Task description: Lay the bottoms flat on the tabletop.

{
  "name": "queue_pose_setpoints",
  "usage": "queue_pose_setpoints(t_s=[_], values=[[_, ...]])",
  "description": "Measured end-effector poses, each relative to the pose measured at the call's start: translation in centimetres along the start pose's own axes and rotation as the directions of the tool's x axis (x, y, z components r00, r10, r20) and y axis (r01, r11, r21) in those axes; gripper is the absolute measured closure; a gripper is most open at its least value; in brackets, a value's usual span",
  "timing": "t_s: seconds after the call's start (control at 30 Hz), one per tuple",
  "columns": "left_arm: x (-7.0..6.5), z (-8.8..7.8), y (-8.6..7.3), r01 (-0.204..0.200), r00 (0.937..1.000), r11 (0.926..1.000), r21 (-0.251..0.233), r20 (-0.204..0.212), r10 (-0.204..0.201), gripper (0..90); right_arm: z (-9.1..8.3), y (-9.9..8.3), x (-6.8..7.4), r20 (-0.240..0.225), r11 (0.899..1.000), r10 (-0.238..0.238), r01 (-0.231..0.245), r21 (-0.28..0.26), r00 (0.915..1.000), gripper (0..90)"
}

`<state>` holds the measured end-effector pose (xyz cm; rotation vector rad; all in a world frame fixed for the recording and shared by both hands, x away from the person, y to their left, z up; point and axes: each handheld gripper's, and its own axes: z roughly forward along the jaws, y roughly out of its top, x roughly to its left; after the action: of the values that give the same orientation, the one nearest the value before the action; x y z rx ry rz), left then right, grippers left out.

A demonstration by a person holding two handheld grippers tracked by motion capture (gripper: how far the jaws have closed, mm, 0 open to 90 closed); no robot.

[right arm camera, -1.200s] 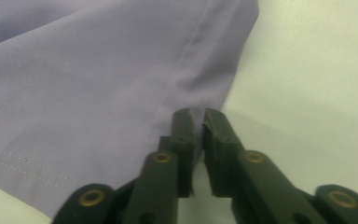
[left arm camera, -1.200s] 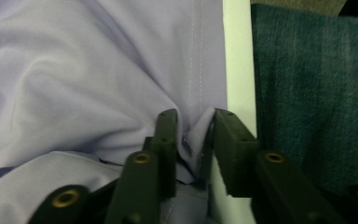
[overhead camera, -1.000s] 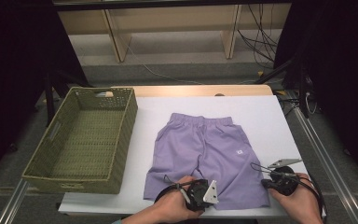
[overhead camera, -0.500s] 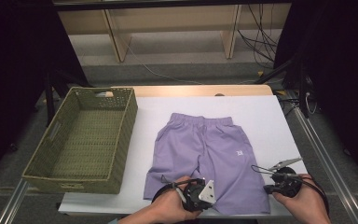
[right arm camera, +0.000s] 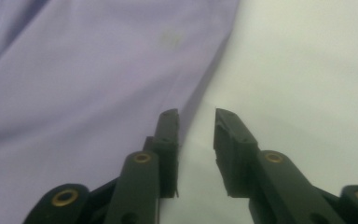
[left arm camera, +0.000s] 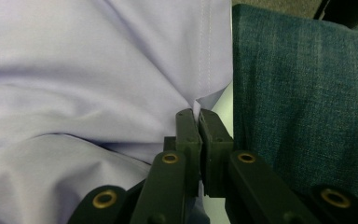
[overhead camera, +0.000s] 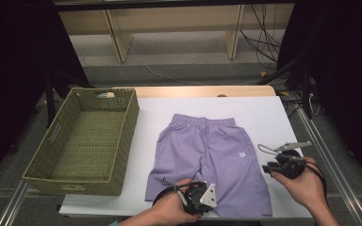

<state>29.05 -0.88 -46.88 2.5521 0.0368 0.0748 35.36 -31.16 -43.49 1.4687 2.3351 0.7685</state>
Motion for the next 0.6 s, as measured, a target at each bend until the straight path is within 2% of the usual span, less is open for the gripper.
queue_pose_setpoints(t_s=[0.07, 0.13, 0.17, 0.27, 0.47, 0.6], values=[[0.0, 0.0, 0.0, -0.009, 1.0, 0.9999, 0.004, -0.001, 0.009, 86.8, 1.2, 1.6, -0.7, 0.003, 0.999, 0.021, -0.021, -0.04, 0.9998, 66.0], [0.0, 0.0, 0.0, -0.01, 0.9999, 0.9999, 0.002, -0.001, 0.01, 86.9, 2.7, 3.1, -1.3, -0.005, 0.999, 0.009, -0.01, -0.041, 0.9999, 65.8], [0.0, 0.0, 0.0, -0.011, 0.9999, 0.9999, 0.002, 0.0, 0.011, 86.8, 3.4, 3.9, -1.5, 0.002, 0.999, 0.019, -0.019, -0.042, 0.9998, 64.8], [0.0, 0.0, 0.0, -0.008, 1.0, 1.0, -0.001, 0.003, 0.008, 86.8, 5.5, 6.2, -2.2, 0.013, 0.999, 0.006, -0.005, -0.046, 0.9999, 62.3], [-0.1, 0.0, -0.1, -0.004, 1.0, 1.0, -0.006, 0.004, 0.004, 86.7, 9.2, 10.2, -3.2, 0.008, 0.999, 0.021, -0.021, -0.035, 0.9997, 58.0], [-0.2, 0.0, -0.2, -0.006, 1.0, 1.0, -0.004, 0.005, 0.006, 87.1, 10.9, 12.0, -3.3, 0.015, 0.997, 0.052, -0.051, -0.056, 0.9985, 58.0]])
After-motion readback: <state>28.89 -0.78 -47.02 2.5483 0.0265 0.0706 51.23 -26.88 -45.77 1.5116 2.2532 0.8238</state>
